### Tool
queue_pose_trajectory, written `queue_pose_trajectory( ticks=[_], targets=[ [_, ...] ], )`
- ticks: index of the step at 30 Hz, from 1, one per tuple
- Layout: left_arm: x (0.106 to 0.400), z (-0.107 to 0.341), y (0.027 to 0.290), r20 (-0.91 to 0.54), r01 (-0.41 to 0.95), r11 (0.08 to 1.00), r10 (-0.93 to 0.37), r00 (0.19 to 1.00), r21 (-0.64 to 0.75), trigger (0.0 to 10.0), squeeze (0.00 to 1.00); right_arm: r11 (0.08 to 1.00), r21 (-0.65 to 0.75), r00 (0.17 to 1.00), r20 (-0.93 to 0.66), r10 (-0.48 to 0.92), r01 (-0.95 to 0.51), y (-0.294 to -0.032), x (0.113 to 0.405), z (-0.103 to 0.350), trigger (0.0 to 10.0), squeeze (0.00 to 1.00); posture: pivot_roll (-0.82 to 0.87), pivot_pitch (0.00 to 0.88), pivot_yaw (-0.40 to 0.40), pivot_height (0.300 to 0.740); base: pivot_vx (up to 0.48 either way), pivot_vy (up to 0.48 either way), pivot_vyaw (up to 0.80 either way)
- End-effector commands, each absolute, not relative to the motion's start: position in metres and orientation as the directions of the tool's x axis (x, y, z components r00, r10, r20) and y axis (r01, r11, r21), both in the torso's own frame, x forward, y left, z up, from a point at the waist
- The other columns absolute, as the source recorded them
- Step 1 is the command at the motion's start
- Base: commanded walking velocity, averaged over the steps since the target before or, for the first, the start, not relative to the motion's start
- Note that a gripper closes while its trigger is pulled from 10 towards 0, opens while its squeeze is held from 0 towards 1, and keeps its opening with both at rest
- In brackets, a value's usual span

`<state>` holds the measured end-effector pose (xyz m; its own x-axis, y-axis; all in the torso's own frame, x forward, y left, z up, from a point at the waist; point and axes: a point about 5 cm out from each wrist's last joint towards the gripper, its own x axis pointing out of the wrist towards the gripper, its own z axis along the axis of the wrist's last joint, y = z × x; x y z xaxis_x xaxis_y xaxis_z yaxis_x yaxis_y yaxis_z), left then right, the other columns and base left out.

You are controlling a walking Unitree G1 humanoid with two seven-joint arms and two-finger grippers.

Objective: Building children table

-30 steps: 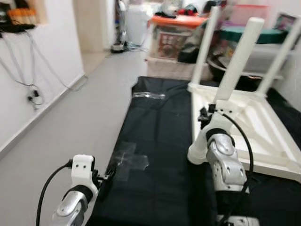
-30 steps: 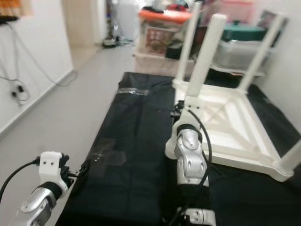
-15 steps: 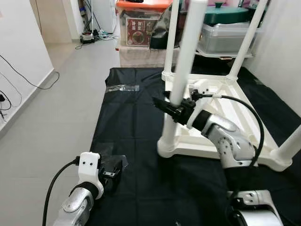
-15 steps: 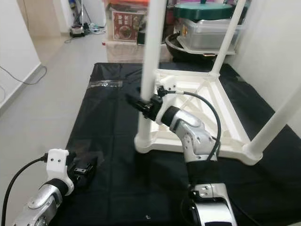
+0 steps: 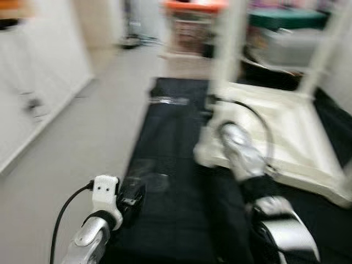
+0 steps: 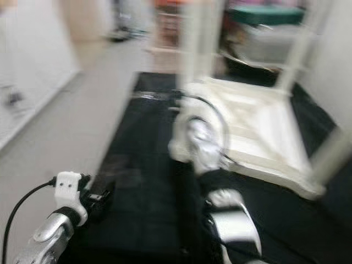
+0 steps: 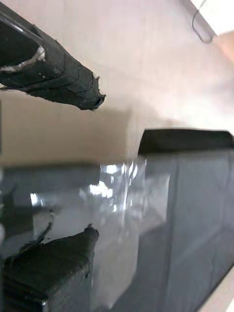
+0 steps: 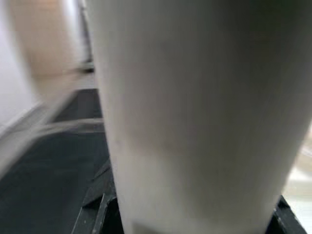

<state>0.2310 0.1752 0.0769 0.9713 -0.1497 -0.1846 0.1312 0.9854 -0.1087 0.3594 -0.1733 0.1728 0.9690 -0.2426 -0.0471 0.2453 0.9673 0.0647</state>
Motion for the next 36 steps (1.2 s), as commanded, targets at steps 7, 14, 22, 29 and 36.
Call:
queue_pose_trajectory(
  ticks=[7, 14, 22, 29, 36],
  targets=[
    [0.233, 0.08, 0.169, -0.179, 0.16, 0.981, -0.178, 0.968, -0.109, 10.0, 0.0, 0.985, 0.113, 0.978, -0.15, 0.147, -0.13, -0.127, 0.333, 0.151, 10.0, 0.0, 0.03, 0.0, -0.026, 0.74, 0.0, 0.0, 0.0],
    [0.243, 0.084, 0.165, -0.161, 0.173, 0.978, -0.19, 0.969, -0.112, 10.0, 0.0, 0.77, 0.133, 0.781, 0.061, 0.622, -0.624, -0.103, 0.355, 0.207, 10.0, 0.0, 0.04, 0.0, -0.028, 0.74, 0.0, 0.0, 0.0],
    [0.243, 0.085, 0.165, -0.153, 0.179, 0.978, -0.194, 0.969, -0.108, 10.0, 0.0, 0.333, 0.016, 0.333, -0.008, 0.943, -0.943, -0.088, 0.349, 0.201, 9.3, 0.0, 0.07, 0.0, -0.057, 0.74, 0.0, 0.0, 0.0],
    [0.236, 0.085, 0.168, -0.154, 0.154, 0.982, -0.17, 0.973, -0.109, 10.0, 0.0, 0.976, 0.035, 0.964, -0.15, 0.219, -0.216, -0.114, 0.398, 0.177, 0.0, 0.0, 0.08, 0.0, -0.061, 0.74, 0.0, 0.0, 0.0],
    [0.232, 0.082, 0.167, -0.173, 0.165, 0.979, -0.184, 0.968, -0.117, 10.0, 0.0, 0.959, 0.041, 0.926, -0.276, -0.259, 0.281, -0.167, 0.345, 0.127, 0.0, 0.0, 0.04, 0.0, -0.02, 0.74, 0.0, 0.0, 0.0]
  ],
)
